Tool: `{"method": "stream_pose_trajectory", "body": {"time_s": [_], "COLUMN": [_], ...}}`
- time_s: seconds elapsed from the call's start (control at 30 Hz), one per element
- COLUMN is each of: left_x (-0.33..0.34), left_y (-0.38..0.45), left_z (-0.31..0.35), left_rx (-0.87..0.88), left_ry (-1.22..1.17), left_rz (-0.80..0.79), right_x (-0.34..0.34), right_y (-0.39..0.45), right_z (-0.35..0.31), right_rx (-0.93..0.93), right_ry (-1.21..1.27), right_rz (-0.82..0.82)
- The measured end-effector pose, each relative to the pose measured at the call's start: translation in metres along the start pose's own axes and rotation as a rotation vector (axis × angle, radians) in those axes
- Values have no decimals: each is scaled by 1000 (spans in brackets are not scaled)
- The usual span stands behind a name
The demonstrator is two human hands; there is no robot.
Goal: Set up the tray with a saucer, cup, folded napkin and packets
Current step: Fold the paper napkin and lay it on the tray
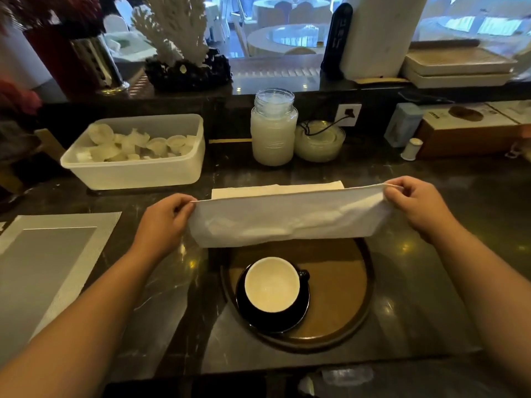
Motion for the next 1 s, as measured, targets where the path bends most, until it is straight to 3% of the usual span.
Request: {"method": "stream_pose_trajectory", "body": {"time_s": [0.5,1.0], "left_x": [91,141], "left_y": [148,164], "left_z": [-79,-118], "left_rx": [-304,-419], "left_ry": [241,486], "left_rz": [-43,-162], "right_x": [101,151], "right_y": [182,216], "right_z": [59,105], "right_rx": [221,148], "right_ry": [-178,-585], "right_rz": [-88,-139]}}
Point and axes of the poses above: each hand's wrist, its own y-axis towards the middle knuckle, its own x-axis out of the palm, z = x × y, the point moved 6 cm from there along y, towards the middle knuckle, and after that the axes turned 4 degrees about -y, right-handed, at the moved point
